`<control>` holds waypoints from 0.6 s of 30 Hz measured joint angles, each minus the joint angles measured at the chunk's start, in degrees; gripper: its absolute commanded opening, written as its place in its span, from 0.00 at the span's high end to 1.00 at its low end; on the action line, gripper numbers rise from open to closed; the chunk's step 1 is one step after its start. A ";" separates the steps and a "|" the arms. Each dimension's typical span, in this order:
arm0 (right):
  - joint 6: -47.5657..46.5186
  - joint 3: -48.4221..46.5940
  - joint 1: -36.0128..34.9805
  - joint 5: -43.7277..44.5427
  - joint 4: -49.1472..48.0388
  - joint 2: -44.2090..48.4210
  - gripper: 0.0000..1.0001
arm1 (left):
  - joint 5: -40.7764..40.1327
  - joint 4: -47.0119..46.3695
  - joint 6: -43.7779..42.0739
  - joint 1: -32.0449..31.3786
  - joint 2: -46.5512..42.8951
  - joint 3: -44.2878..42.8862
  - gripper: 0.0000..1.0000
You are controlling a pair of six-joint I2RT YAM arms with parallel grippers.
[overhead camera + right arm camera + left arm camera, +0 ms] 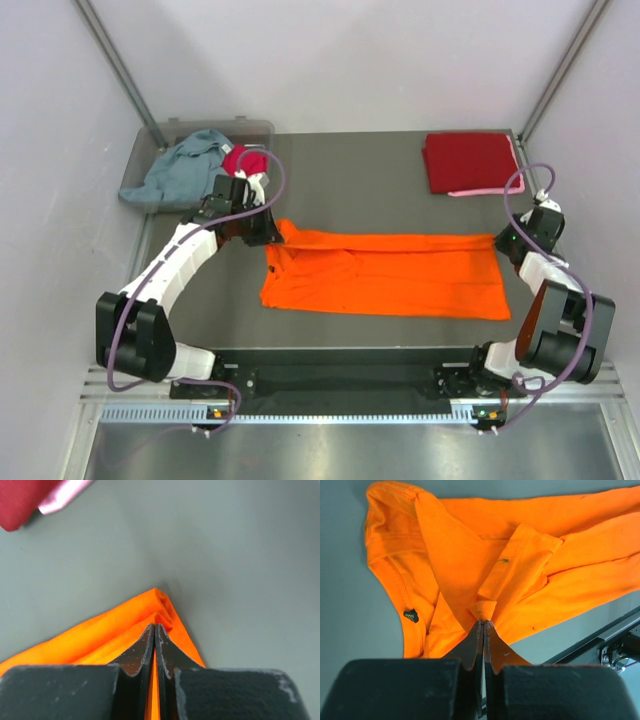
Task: Fold and stack the t-shirts
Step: Fold the tshirt
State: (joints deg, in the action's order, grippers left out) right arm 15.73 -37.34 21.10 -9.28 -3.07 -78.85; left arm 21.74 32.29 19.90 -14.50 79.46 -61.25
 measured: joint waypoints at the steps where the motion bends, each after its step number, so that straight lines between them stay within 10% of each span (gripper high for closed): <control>1: 0.28 0.74 0.00 0.33 0.50 0.90 1.00 | 0.02 0.02 0.04 -0.02 -0.33 0.37 1.00; 18: 3.91 4.17 0.00 6.23 8.55 7.56 1.00 | -0.17 1.16 2.29 -0.61 -4.74 8.13 1.00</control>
State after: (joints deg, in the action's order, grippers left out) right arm 19.64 -33.17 21.10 -3.05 5.48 -71.29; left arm 21.56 33.45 22.20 -15.11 74.72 -53.12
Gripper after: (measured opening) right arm 0.005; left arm 0.012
